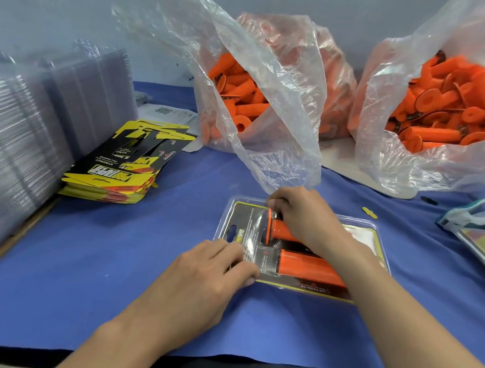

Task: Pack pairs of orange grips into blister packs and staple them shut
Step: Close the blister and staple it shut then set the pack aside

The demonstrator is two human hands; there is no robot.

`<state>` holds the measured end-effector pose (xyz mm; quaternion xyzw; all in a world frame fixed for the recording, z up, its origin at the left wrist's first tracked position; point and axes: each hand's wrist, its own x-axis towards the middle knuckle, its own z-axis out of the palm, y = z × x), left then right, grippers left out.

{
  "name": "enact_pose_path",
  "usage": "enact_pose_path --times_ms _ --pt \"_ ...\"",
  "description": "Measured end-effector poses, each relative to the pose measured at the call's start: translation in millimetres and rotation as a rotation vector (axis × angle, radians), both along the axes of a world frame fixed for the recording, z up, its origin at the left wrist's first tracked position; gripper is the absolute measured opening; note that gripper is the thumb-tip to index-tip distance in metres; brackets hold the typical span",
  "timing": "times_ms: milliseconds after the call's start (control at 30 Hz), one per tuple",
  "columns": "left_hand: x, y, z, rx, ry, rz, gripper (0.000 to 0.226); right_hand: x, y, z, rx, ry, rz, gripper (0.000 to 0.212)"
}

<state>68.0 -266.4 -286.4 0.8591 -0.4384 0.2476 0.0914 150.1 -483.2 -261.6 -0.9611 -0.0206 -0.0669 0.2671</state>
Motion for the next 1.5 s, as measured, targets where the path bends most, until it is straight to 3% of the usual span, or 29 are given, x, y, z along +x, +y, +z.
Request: enact_pose_path --times_ms 100,233,600,733,967,1067,1267,1500 --pt "-3 -4 -2 0.029 0.029 -0.02 0.017 -1 0 -1 -0.003 0.0 -0.011 0.025" --pt "-10 -33 2 0.045 -0.063 -0.048 0.015 2 -2 2 -0.006 0.041 -0.035 0.027" --pt "-45 -125 3 -0.165 -0.209 -0.139 0.012 -4 -11 18 -0.002 0.207 0.001 0.026" --pt "-49 -129 1 -0.206 -0.149 -0.17 0.018 -7 -22 16 0.018 0.227 -0.002 0.024" --pt "-66 -147 -4 -0.228 -0.027 -0.042 0.015 -11 -27 16 0.034 0.207 -0.06 0.022" --pt "-63 -137 1 -0.165 -0.082 -0.12 0.006 -17 -25 10 0.037 0.114 -0.041 0.024" --pt "-31 -73 12 0.064 -0.147 -0.081 0.017 -23 -13 -2 -0.069 -0.042 -0.026 0.02" --pt "-4 -13 5 0.094 -0.159 -0.021 0.013 -23 -16 -2 -0.069 -0.068 0.002 0.023"
